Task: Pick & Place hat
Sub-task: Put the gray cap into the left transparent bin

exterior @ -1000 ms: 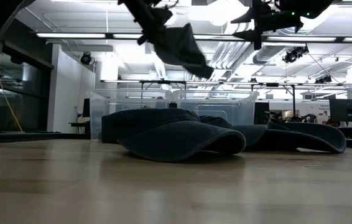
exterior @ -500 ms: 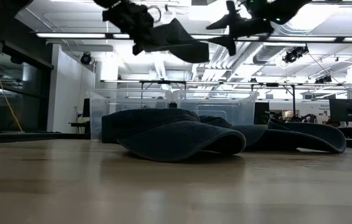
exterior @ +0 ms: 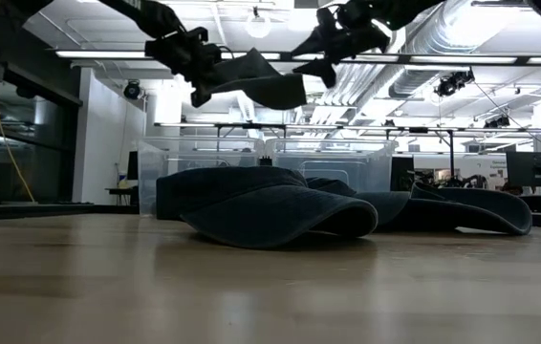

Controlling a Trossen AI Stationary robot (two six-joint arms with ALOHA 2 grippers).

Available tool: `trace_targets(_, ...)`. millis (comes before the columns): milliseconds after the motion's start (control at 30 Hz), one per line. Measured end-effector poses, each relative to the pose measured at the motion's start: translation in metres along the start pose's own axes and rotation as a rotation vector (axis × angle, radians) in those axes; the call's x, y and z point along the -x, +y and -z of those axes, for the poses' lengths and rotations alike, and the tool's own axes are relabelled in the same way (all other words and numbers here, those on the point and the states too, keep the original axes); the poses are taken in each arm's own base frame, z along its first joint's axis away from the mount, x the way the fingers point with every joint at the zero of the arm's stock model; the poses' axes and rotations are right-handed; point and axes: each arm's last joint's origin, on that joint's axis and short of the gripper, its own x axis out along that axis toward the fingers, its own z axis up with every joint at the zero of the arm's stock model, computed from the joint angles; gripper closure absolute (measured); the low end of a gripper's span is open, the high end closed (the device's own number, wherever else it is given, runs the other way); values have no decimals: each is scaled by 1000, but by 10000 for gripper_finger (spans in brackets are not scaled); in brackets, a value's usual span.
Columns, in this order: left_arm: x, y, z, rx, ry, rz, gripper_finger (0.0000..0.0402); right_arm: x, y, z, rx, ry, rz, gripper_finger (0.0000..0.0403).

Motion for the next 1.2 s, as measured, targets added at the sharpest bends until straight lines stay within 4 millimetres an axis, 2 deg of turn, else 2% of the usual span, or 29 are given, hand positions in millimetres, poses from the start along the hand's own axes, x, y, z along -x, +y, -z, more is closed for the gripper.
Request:
trace_targets(200,-1,0,2,-10,0,19,396,-12,0,-3,78,1,8,178)
trace_targets(500,-1,0,2,-8,3,20,396,-26,9,5,193,52,16,178)
trace_targets(667,-1,-1,5,17,21,28,396,-30,8,8,248,92,173,178)
trace_targets(867,-2,-2,8,32,56,10,396,-29,6,9,254,104,225,178)
trace_targets(1200,-13,-10,8,-20,101,13,396,-41,9,20,216,164,108,178)
